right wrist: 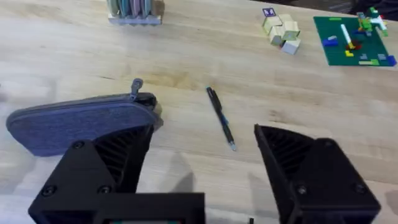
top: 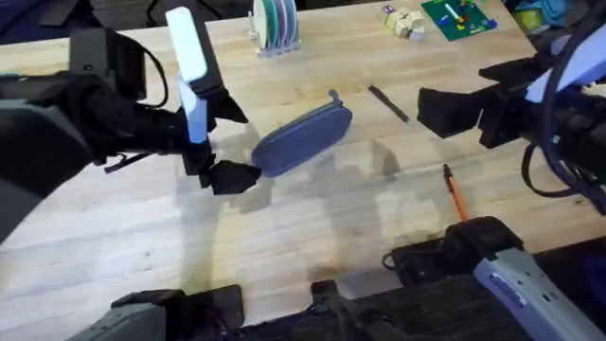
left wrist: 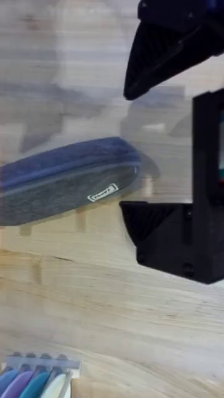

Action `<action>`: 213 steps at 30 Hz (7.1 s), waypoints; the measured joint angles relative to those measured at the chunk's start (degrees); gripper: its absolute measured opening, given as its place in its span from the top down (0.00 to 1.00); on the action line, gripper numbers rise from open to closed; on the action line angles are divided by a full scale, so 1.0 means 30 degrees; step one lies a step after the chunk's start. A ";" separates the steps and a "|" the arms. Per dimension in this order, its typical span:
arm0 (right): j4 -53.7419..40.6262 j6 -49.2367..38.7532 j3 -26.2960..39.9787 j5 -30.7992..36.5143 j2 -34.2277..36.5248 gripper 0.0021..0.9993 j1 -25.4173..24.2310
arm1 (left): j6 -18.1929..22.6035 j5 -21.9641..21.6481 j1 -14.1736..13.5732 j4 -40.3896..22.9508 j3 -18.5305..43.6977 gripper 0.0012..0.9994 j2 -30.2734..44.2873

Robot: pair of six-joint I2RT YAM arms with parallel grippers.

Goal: Unzip the bag, pick up the pens from the table one at a time and place them inside, then zip the bag closed.

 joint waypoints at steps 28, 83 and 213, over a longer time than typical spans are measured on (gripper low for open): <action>-0.0007 0.0029 0.0000 0.0000 0.0000 0.00 0.0000 | 0.0000 0.0276 -0.1494 0.3549 0.0000 0.01 0.4189; 1.0542 0.2113 0.0007 -0.8153 1.6859 0.00 0.2397 | -0.0015 0.0203 -0.1552 0.3491 0.0000 0.96 0.4195; -0.0460 -1.1846 0.8546 0.0335 1.4593 0.00 0.9078 | 0.0000 0.0706 0.2114 0.0810 0.0007 0.01 0.0376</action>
